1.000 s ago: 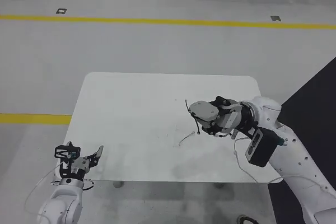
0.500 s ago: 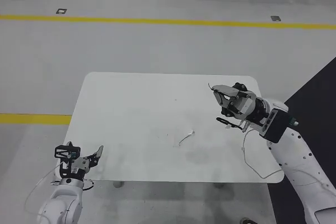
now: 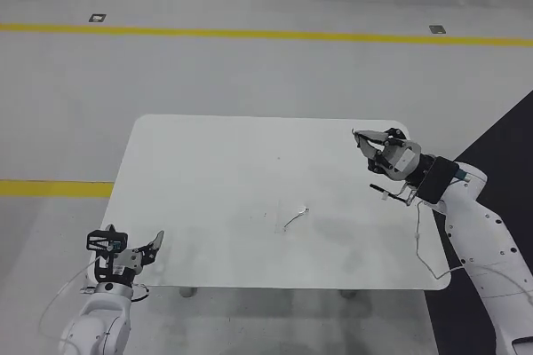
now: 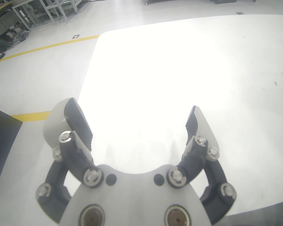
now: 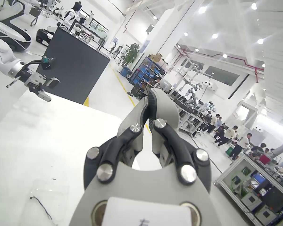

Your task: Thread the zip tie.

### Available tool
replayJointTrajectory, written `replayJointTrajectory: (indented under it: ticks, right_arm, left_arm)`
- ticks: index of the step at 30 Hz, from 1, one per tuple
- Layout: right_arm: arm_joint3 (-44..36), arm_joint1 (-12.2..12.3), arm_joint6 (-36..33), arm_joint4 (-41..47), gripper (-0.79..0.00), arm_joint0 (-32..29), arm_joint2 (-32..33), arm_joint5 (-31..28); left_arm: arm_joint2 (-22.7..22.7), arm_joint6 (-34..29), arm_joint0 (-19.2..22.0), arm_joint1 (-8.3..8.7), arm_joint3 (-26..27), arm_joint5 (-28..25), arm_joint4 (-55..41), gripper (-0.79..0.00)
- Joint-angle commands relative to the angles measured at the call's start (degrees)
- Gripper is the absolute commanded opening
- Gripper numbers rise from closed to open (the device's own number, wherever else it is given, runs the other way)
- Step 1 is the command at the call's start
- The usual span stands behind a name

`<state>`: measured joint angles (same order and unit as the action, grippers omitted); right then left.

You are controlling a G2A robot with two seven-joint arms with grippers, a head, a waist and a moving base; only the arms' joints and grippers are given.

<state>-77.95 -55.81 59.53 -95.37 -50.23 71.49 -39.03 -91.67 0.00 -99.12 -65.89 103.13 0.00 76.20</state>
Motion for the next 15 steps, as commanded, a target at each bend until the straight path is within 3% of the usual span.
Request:
replayJointTrajectory:
  ticks: [1,6,8,12,15]
  right_arm:
    - [0.04,-0.01,-0.03,0.03,-0.785,0.01,-0.02,0.07]
    - [0.04,-0.01,-0.03,0.03,-0.785,0.01,-0.02,0.07]
    - [0.04,-0.01,-0.03,0.03,-0.785,0.01,-0.02,0.07]
    - [0.04,-0.01,-0.03,0.03,-0.785,0.01,-0.02,0.07]
    - [0.04,-0.01,-0.03,0.03,-0.785,0.01,-0.02,0.07]
  left_arm:
    - [0.0,0.0,0.0,0.0,0.0,0.0,0.0,0.0]
    - [-0.05,0.14,0.04,0.01,0.14,0.05,0.26,0.0]
    - [0.5,1.4,-0.67,0.14,2.6,1.32,7.02,0.0]
    - [5.75,0.45,-0.79,0.03,9.14,0.61,16.85,0.0]
    - [11.58,-3.18,3.18,-0.12,10.74,-2.7,25.11,0.0]
